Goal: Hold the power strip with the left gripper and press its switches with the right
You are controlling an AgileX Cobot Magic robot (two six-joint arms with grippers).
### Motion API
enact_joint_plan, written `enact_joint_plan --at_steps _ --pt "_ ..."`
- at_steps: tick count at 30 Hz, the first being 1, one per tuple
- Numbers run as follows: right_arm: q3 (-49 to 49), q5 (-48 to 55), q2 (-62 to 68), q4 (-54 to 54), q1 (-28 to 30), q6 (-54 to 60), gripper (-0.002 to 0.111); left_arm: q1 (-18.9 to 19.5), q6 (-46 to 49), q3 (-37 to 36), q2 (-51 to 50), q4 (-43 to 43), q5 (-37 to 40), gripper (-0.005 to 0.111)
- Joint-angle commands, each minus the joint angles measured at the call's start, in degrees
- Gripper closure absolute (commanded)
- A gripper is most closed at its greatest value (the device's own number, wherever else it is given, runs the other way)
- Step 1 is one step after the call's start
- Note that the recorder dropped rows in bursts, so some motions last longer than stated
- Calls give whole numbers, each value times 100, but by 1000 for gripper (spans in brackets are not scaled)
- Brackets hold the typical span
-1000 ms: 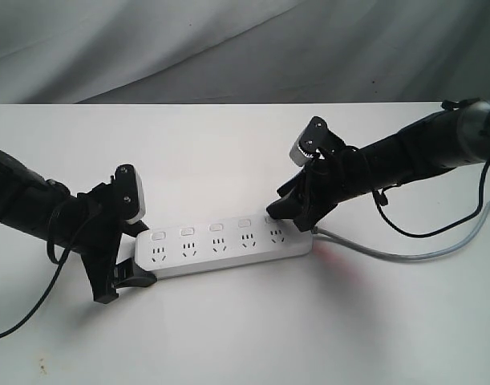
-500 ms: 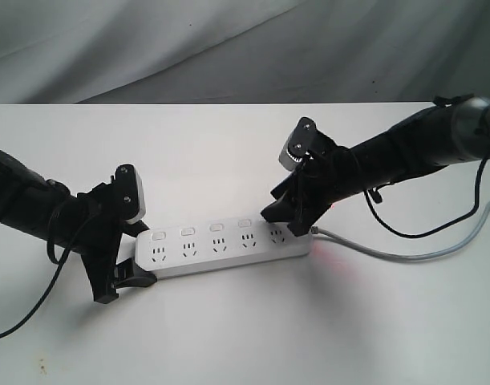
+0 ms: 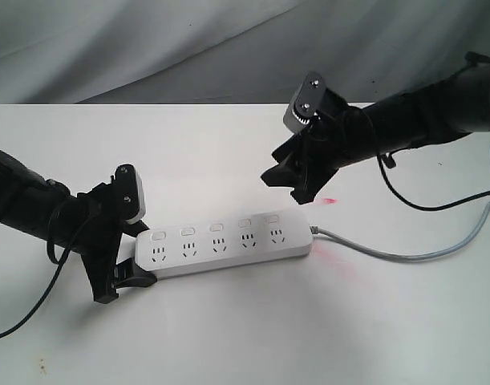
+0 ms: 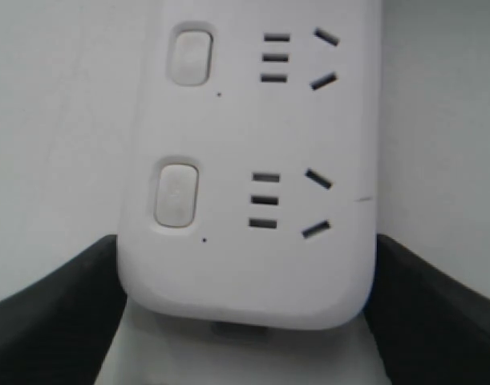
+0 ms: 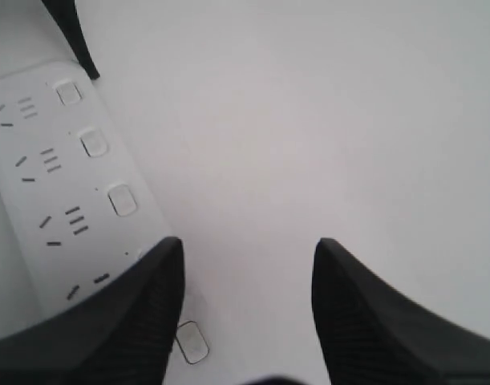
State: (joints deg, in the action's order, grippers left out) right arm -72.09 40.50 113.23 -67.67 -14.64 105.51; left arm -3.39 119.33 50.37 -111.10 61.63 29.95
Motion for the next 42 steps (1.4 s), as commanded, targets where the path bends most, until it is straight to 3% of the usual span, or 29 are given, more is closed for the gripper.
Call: enact_joint_plan --at_steps 1,13,21,24,31,42 --pt "426 178 -1021 352 -21 -585 62 8 63 -3 -36 -74 -166 61" --pt "3005 -586 -4943 588 -10 -1278 62 8 63 -3 -36 -74 -166 61" --pt "4195 -691 -7203 588 -10 -2207 63 8 63 -3 -36 -74 -166 61" --pt "4549 -718 -7656 588 -10 -2220 69 8 63 -3 -36 -74 -166 61" --pt "4821 -757 -7826 554 -10 -2207 108 8 63 -3 -36 -74 -166 61" --pt "4821 -827 -7826 586 -10 -2368 108 8 63 -3 -36 -74 -166 61"
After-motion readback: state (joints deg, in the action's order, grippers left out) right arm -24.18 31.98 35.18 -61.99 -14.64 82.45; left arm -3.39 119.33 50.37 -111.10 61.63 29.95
